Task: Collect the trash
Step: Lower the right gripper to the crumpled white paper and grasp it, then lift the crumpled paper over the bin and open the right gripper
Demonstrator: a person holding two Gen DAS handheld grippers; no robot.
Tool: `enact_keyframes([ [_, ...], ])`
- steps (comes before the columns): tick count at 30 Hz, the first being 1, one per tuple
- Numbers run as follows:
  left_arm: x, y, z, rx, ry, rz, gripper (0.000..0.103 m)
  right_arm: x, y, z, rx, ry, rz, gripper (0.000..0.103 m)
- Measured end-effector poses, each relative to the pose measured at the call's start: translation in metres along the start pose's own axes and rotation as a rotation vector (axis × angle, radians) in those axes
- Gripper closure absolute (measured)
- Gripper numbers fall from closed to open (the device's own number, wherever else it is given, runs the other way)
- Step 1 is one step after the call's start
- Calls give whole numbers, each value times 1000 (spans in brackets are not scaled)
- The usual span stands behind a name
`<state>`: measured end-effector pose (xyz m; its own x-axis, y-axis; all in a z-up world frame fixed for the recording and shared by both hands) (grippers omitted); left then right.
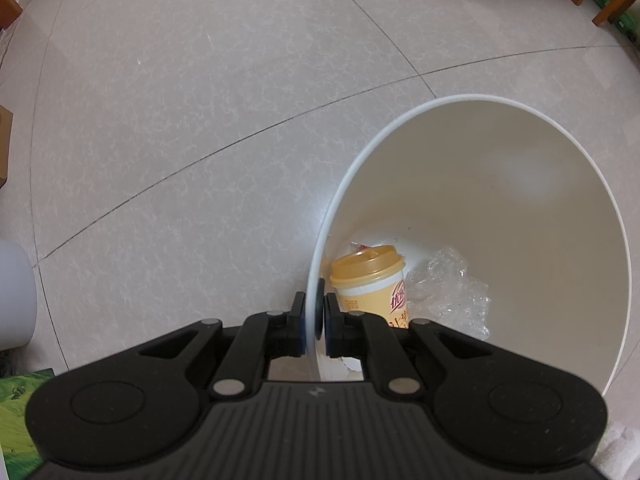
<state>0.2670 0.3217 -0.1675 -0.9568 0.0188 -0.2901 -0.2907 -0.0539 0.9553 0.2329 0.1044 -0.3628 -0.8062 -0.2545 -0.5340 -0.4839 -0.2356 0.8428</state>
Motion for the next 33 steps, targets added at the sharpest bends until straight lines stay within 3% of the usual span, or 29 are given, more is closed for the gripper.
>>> enact_keyframes([
  [8, 1, 0, 1, 2, 1, -1, 97, -17, 41, -13, 6, 54, 71, 47],
  [15, 1, 0, 0, -3, 2, 0, 97, -39, 119, -32, 24, 102, 88, 47],
  [21, 1, 0, 0, -3, 4, 1, 97, -76, 188, -40, 22, 124, 59, 47],
  [27, 1, 0, 0, -7, 6, 1, 97, -120, 249, -23, -7, 188, -5, 47],
  [33, 1, 0, 0, -7, 7, 1, 97, -157, 280, 4, -77, 226, -76, 47],
])
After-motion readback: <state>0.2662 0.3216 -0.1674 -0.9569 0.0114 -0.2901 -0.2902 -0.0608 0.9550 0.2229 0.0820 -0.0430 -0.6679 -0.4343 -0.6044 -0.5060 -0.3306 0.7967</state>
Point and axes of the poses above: each gripper's, at about its wrist camera, not at the fingertips, and y roughly against the way its jaws point, z to its left, x to its underside, the point moved 4 cm from there along -y, roughly the way its jaws point, and after that the axes turned 12 degrees about -z, right-handed, at the moved point
